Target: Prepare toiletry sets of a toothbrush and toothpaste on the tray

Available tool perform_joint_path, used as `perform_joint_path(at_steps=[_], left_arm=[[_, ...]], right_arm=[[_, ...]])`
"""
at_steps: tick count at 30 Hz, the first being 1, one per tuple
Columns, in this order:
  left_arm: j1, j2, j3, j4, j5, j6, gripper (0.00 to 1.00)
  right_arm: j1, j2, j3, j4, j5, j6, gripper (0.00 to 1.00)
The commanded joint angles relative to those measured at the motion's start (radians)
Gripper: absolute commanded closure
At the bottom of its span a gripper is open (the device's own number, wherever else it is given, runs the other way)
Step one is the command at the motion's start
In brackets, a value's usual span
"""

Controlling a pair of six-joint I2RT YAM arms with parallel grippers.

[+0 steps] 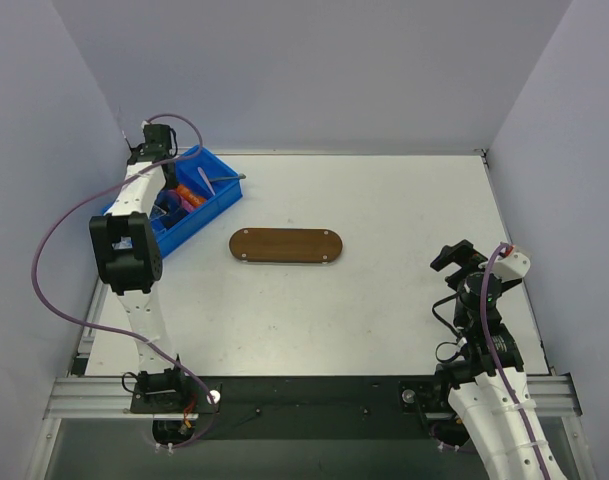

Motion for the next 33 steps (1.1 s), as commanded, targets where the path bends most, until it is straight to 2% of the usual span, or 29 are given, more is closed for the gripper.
perform_joint_path(at_steps=[1, 4, 5, 9, 19, 33], left_arm=[[0.005, 0.011, 0.050, 0.007, -0.014, 0.020, 0.67], [0.004, 0.023, 0.055, -0.003, -0.038, 0.032, 0.80], [-0.001, 0.015, 0.052, 0.005, -0.047, 0.037, 0.87], [-0.032, -0.023, 0.004, 0.065, -0.104, 0.113, 1.00], [-0.139, -0.077, -0.094, 0.220, -0.320, 0.255, 1.00], [-0.136, -0.176, -0.140, 0.304, -0.362, 0.256, 1.00]], right_arm=[[-0.006, 0.011, 0.007, 0.017, 0.002, 0.015, 0.01], [-0.004, 0.012, 0.005, 0.017, 0.002, 0.016, 0.01], [-0.006, 0.015, 0.005, 0.017, 0.004, 0.018, 0.01], [-0.006, 0.019, 0.002, 0.017, 0.002, 0.022, 0.01], [-0.006, 0.022, -0.001, 0.017, -0.004, 0.025, 0.01], [-0.006, 0.034, -0.001, 0.019, -0.024, 0.028, 0.01]])
